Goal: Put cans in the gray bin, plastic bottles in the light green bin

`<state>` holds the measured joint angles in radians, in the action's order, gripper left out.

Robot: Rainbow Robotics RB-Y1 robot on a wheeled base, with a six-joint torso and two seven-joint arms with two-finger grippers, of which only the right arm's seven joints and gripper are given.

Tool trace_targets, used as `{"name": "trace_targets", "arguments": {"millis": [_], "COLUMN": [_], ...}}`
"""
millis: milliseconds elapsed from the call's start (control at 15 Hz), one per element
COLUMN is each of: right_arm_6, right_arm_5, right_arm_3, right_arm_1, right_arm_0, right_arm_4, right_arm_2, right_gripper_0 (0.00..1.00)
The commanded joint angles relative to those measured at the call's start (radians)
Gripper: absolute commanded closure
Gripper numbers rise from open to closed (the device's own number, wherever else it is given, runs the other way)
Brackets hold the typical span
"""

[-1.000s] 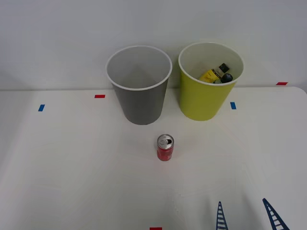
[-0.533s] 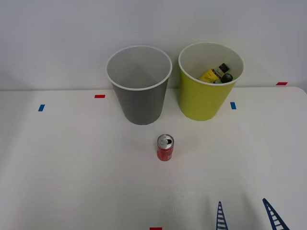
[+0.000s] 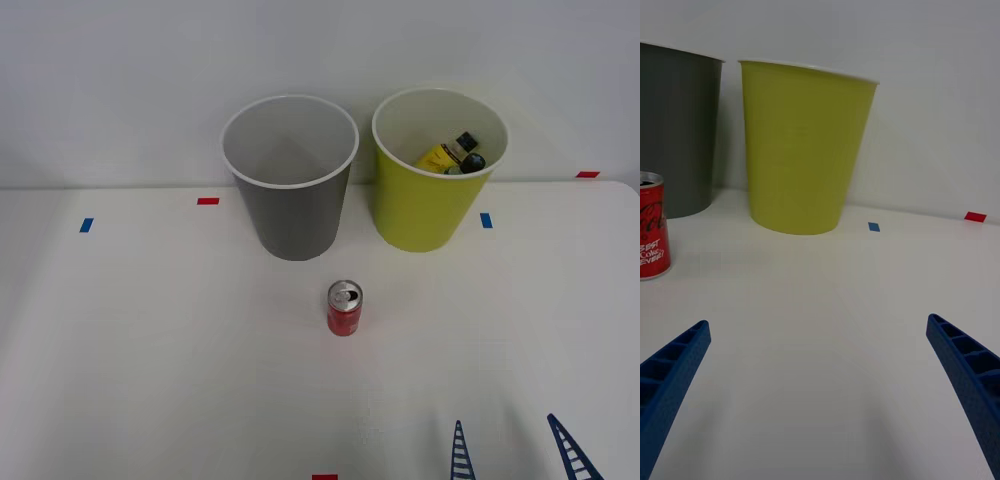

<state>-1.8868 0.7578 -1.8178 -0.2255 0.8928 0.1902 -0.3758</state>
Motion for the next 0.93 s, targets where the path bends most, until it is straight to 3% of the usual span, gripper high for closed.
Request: {"name": "trace_targets", "arguments": {"millis": [67,933], "right_arm_6": [0.000,0.000], "right_arm_5": [0.000,0.000], "right_arm_3": [0.000,0.000], "right_arm_1": [0.000,0.000], "right_arm_0": [0.000,0.000], "right_arm_4": [0.000,0.000], "right_arm_2": [0.000,0.000], "right_gripper_0": [0.00,0.00]}}
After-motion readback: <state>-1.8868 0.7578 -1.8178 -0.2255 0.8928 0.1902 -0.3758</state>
